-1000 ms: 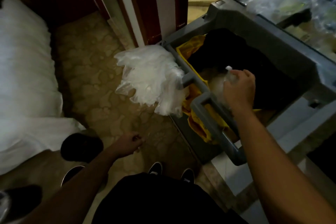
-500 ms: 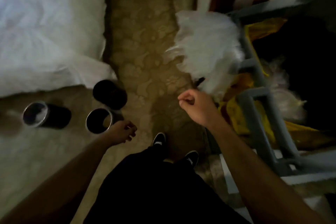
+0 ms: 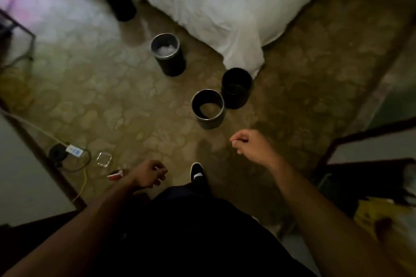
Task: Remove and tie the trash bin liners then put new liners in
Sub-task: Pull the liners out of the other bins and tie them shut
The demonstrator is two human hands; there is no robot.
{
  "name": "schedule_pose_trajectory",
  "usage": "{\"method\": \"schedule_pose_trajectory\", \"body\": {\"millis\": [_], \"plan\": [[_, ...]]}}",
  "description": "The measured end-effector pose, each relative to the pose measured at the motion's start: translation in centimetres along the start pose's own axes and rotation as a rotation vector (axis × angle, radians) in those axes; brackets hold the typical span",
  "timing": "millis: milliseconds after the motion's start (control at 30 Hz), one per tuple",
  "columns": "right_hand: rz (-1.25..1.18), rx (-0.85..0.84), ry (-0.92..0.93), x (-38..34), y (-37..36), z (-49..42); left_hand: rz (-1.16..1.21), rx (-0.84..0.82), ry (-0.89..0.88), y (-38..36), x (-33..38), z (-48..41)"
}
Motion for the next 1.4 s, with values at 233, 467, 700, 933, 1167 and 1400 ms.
{"method": "schedule_pose_trajectory", "body": {"millis": [233, 467, 700, 933, 1167, 1400], "plan": [[0.158, -0.095, 0.017, -7.3, -5.3, -9.4, 0.166, 0.044, 0.062, 8.3, -4.0, -3.4], [0.269, -0.134, -0.127, -5.8, -5.9, -16.0, 0.208, 0.024, -0.004, 15.9, 0.9, -8.0], [0.238, -0.14, -0.253, -7.2, -4.5, -24.9, 0.183, 0.038, -0.05, 26.2, 8.6, -13.9], [0.284, -0.265, -0.134, -18.1, -7.2, -36.9, 0.155, 0.178, 0.044, 36.0, 8.5, -17.1], [0.413, -0.435, 0.125, -35.0, -11.6, -47.7, 0.315, 0.33, 0.229, 42.7, 2.2, -18.5], [0.479, -0.407, 0.268, -49.3, -13.6, -56.5, 0.415, 0.278, 0.302, 48.3, -0.6, -23.5]]}}
Point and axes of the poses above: each hand's wrist, its own z-axis away from the middle knuckle, its own y-axis out of the back of the hand, x = y × z, the point moved 5 cm from there along -z, towards the middle knuckle
